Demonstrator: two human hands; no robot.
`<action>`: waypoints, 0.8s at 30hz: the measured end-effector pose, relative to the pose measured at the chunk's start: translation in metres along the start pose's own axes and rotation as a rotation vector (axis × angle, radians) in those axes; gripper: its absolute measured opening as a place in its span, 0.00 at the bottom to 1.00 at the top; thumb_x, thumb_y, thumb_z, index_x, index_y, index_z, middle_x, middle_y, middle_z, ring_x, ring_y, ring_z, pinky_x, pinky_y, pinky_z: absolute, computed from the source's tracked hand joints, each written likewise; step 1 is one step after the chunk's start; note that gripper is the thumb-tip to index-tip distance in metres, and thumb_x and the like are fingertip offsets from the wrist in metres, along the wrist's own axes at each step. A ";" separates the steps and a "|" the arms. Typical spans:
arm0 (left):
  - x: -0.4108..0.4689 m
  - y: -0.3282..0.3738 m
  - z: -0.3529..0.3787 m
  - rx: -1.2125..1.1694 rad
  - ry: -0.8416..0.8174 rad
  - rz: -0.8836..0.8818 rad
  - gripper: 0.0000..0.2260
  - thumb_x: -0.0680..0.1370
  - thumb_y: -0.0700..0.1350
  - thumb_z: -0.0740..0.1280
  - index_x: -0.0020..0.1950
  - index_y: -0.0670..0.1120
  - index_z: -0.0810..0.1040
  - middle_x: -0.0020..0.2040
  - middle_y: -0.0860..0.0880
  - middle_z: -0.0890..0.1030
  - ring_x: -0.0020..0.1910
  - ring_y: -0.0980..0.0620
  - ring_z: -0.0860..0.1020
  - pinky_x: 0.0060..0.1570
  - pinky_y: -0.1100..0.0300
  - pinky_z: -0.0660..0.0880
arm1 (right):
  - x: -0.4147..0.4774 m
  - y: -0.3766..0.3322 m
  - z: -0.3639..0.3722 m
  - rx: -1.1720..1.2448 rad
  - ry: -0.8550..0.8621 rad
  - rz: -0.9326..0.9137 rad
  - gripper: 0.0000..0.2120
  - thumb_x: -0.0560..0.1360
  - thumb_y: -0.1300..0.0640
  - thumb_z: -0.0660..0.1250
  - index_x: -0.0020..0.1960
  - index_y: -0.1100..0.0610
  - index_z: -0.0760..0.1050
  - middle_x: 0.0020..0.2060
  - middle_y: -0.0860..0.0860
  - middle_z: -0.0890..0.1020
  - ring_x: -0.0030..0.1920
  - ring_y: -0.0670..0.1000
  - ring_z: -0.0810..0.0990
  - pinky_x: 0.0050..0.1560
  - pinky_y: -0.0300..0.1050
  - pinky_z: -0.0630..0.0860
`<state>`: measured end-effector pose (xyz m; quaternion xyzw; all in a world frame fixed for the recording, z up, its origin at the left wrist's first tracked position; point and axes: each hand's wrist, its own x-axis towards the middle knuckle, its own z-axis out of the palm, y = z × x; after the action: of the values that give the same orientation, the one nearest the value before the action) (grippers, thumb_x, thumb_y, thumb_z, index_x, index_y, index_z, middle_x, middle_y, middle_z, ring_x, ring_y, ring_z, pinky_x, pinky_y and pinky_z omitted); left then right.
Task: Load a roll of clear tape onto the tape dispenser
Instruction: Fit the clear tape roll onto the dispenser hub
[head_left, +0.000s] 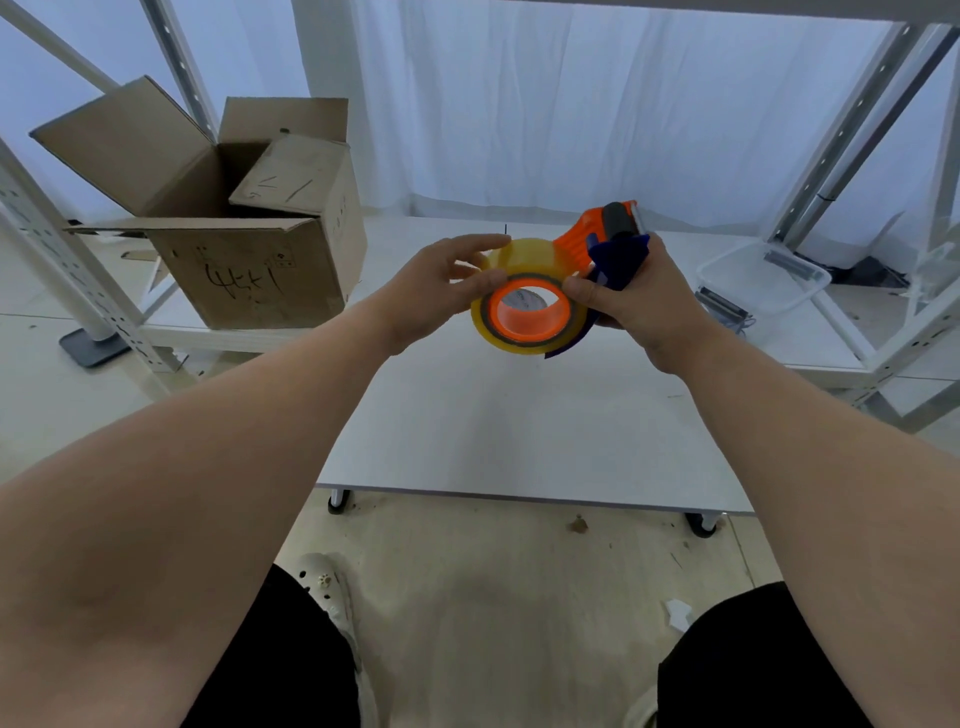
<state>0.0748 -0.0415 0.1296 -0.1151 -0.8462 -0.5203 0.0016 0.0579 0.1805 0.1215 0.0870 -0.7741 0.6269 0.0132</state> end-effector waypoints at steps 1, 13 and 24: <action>0.001 0.001 0.002 0.028 0.010 -0.007 0.18 0.78 0.50 0.65 0.68 0.53 0.71 0.64 0.45 0.73 0.62 0.49 0.74 0.62 0.52 0.73 | 0.000 0.000 0.001 -0.008 0.025 -0.019 0.26 0.69 0.60 0.75 0.59 0.57 0.63 0.53 0.52 0.76 0.50 0.51 0.79 0.45 0.43 0.82; 0.008 0.023 0.023 0.323 0.177 0.055 0.19 0.82 0.45 0.56 0.73 0.45 0.65 0.73 0.47 0.67 0.72 0.50 0.65 0.68 0.63 0.59 | -0.004 -0.010 0.017 -0.337 0.210 -0.251 0.36 0.64 0.50 0.79 0.63 0.61 0.63 0.46 0.44 0.74 0.48 0.50 0.78 0.51 0.53 0.79; 0.010 0.024 0.012 0.017 0.310 0.018 0.15 0.77 0.44 0.66 0.63 0.42 0.77 0.52 0.49 0.79 0.49 0.53 0.79 0.53 0.63 0.76 | -0.008 -0.011 0.013 -0.349 0.163 -0.292 0.34 0.65 0.53 0.79 0.63 0.60 0.63 0.53 0.47 0.76 0.50 0.46 0.76 0.49 0.37 0.76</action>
<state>0.0714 -0.0181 0.1465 -0.0410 -0.8391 -0.5246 0.1378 0.0684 0.1664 0.1288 0.1435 -0.8463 0.4801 0.1807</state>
